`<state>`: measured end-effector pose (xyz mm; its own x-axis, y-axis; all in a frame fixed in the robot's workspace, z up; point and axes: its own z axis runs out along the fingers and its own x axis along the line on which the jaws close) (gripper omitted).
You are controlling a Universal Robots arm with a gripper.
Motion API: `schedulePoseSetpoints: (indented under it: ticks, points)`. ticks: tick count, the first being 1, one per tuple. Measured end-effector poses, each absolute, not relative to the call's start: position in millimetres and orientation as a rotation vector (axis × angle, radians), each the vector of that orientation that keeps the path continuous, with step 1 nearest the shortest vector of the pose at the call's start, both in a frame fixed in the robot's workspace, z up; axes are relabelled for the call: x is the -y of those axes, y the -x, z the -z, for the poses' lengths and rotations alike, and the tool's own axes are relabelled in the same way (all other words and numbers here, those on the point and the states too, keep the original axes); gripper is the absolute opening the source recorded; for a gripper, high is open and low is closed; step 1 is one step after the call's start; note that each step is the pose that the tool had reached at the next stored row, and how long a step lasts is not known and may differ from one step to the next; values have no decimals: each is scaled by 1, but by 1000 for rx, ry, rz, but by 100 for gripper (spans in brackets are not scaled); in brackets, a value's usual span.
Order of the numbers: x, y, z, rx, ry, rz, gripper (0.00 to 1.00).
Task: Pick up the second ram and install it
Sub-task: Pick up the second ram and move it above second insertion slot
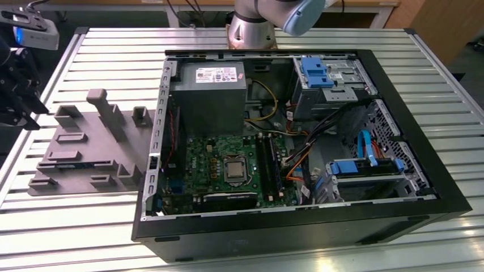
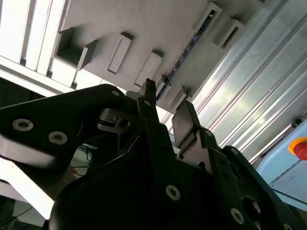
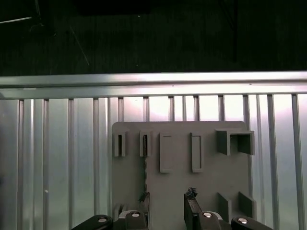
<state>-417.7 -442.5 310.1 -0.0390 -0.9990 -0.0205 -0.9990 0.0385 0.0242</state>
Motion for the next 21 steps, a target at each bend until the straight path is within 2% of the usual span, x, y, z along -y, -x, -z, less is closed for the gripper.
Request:
schedulePoseSetpoints:
  ticks: [21]
  points:
    - [443, 418, -301, 2262, -2176, 50, 42]
